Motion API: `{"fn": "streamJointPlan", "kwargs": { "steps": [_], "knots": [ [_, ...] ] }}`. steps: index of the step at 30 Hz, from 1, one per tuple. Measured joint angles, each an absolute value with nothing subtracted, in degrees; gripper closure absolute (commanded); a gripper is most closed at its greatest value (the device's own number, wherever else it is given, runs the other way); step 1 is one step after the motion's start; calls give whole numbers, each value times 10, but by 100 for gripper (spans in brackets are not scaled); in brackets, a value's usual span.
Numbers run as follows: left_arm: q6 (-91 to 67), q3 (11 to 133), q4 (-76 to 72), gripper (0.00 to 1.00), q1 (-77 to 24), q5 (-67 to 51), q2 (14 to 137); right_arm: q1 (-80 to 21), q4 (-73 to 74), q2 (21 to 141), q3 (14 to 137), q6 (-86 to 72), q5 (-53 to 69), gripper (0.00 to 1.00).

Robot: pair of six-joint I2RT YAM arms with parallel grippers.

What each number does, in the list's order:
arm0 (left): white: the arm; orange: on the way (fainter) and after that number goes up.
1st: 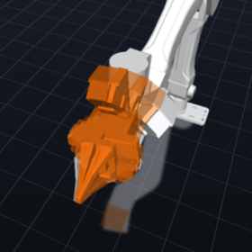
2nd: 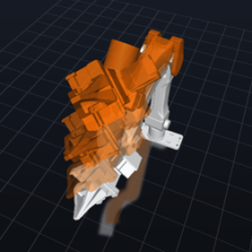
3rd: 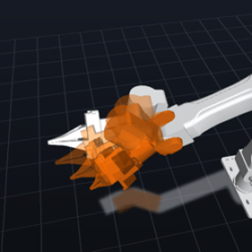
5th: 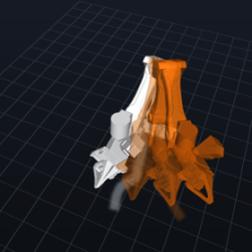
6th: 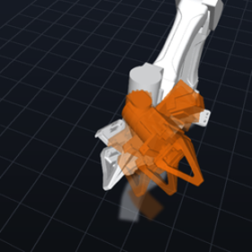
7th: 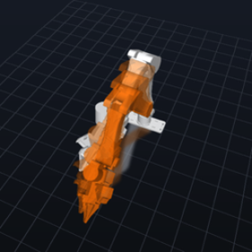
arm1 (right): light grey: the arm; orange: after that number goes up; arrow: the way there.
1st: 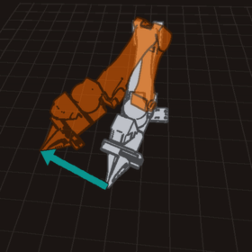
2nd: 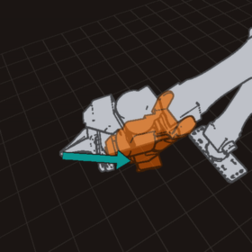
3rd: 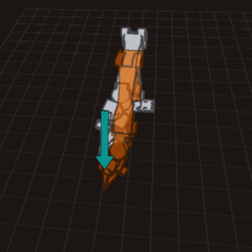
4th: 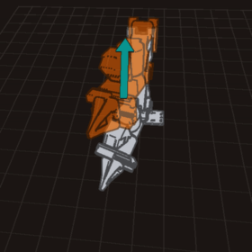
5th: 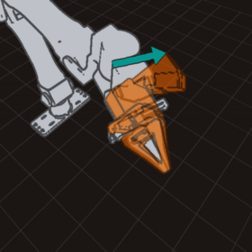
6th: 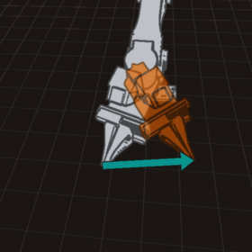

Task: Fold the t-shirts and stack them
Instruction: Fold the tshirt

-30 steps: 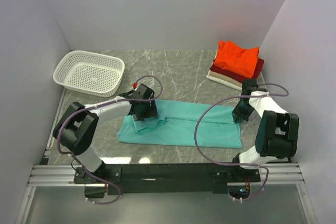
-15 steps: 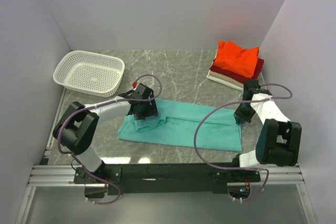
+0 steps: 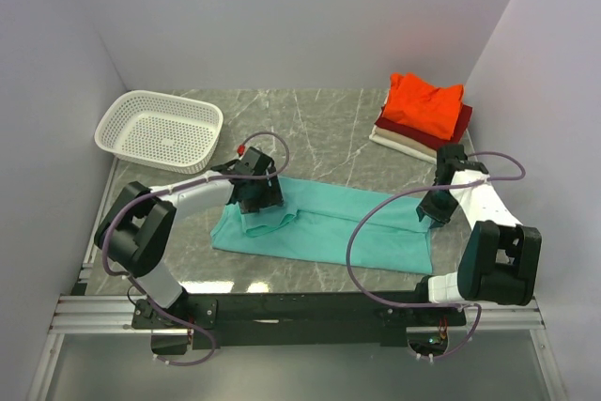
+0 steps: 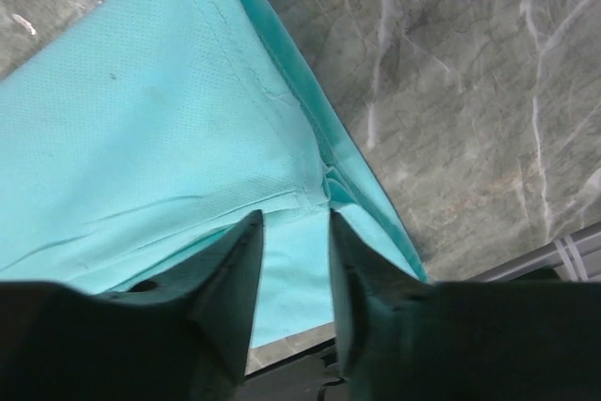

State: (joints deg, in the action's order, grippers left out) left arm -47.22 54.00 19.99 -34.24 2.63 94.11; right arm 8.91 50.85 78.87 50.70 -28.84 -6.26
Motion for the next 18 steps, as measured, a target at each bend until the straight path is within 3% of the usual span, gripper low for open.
{"fn": "streamJointPlan", "kwargs": {
  "steps": [18],
  "knots": [
    [-444,641,219,23,-286,3,969,164,435,875,554,-274,-6,54]
  ]
}}
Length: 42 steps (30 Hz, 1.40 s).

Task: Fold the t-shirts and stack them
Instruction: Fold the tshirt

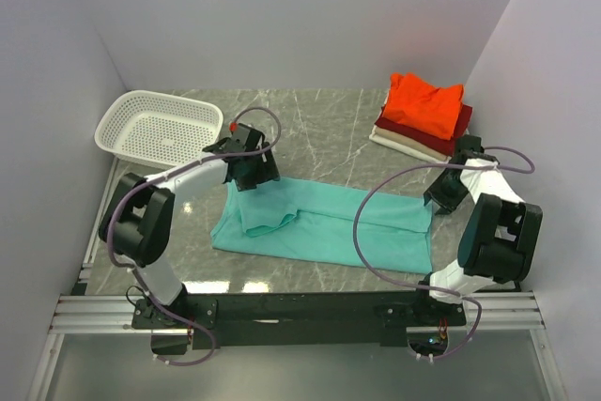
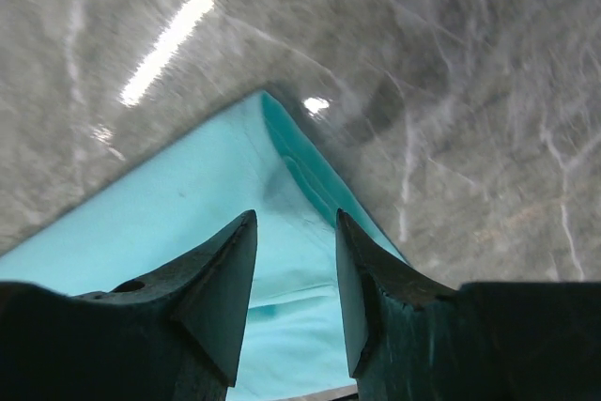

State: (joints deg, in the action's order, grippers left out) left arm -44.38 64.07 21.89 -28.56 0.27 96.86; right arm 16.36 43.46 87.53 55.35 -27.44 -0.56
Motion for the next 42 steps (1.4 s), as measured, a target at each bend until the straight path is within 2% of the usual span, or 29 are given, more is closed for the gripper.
{"fn": "streamJointPlan", "kwargs": {
  "steps": [6,23,27,35,42],
  "knots": [
    [-433,646,216,23,-265,-8,1013,169,412,887,579,-272,13,54],
    [-420,715,206,23,-250,-38,1091,172,398,944,573,-273,13,65],
    [-408,775,207,23,-245,-42,1137,172,402,947,570,-272,10,64],
    [-364,932,224,22,-238,-42,1242,172,426,939,547,-274,-10,53],
    [-333,1029,247,20,-238,-43,1299,171,471,862,564,-273,-7,52]
  ]
}}
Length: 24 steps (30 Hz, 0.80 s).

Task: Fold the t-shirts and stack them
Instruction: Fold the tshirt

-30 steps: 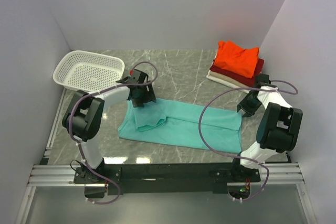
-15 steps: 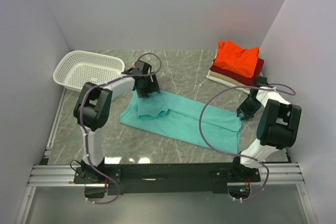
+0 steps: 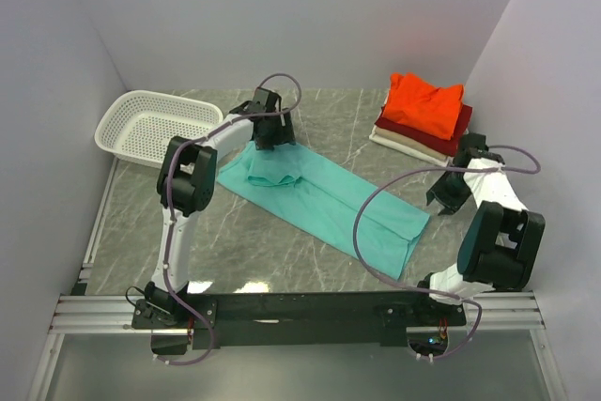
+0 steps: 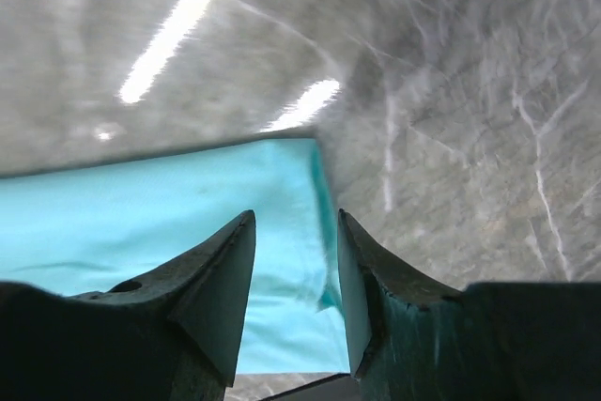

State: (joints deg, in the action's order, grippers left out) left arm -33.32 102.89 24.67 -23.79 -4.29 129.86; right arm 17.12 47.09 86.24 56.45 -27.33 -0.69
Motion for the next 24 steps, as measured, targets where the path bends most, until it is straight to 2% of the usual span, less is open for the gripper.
{"fn": "streamJointPlan", "kwargs": {
  "steps": [6,10,18,24],
  "knots": [
    [-335,1056,269,19,-238,-46,1296,131,471,840,635,-257,34,53],
    [-354,1041,276,17,-237,-48,1262,52,459,874,666,-241,67,53],
    [-417,858,237,16,-237,-68,1112,-34,417,955,623,-227,124,54],
    [-456,756,217,15,-237,-90,1113,-35,409,977,594,-224,138,55]
  ]
}}
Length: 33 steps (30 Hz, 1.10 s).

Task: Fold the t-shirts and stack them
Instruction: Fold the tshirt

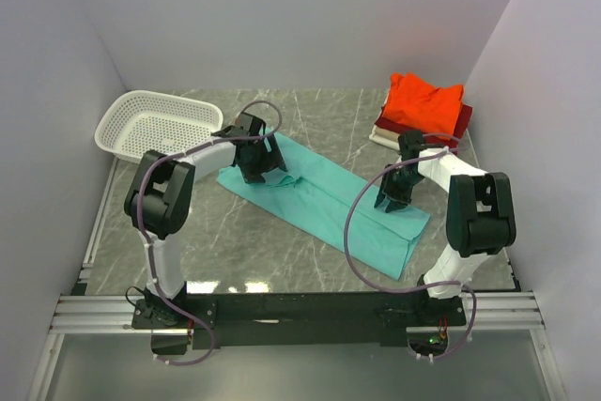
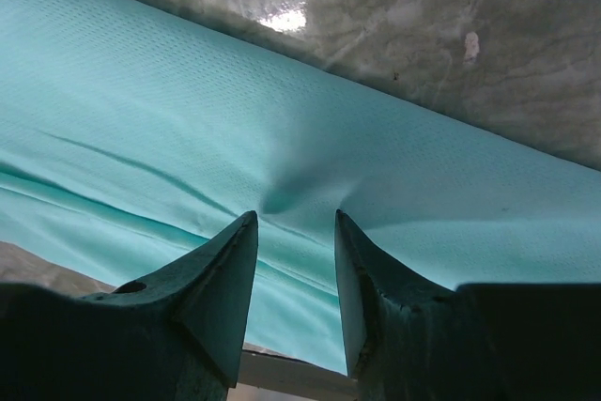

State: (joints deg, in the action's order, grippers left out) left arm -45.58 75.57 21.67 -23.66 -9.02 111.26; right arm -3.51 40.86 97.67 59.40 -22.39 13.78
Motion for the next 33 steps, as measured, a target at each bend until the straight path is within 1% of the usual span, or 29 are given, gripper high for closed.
{"fn": "streamJointPlan", "kwargs": {
  "steps": [5,11,15,25,28,33],
  "knots": [
    [-462,764,204,14,-234,-99,1131,-38,399,983,590,-225,145,55],
    [-446,836,209,14,-227,-108,1184,-43,397,997,588,-232,147,55],
    [-428,906,226,14,-220,-114,1229,-50,398,999,588,-242,155,55],
    [-378,1154,289,14,-210,-116,1378,-109,397,1009,590,-278,189,55],
    [-375,1195,296,14,-202,-128,1404,-134,395,1012,592,-292,198,55],
    [-376,1205,277,15,-186,-165,1415,-176,391,1022,601,-316,211,55]
  ]
}}
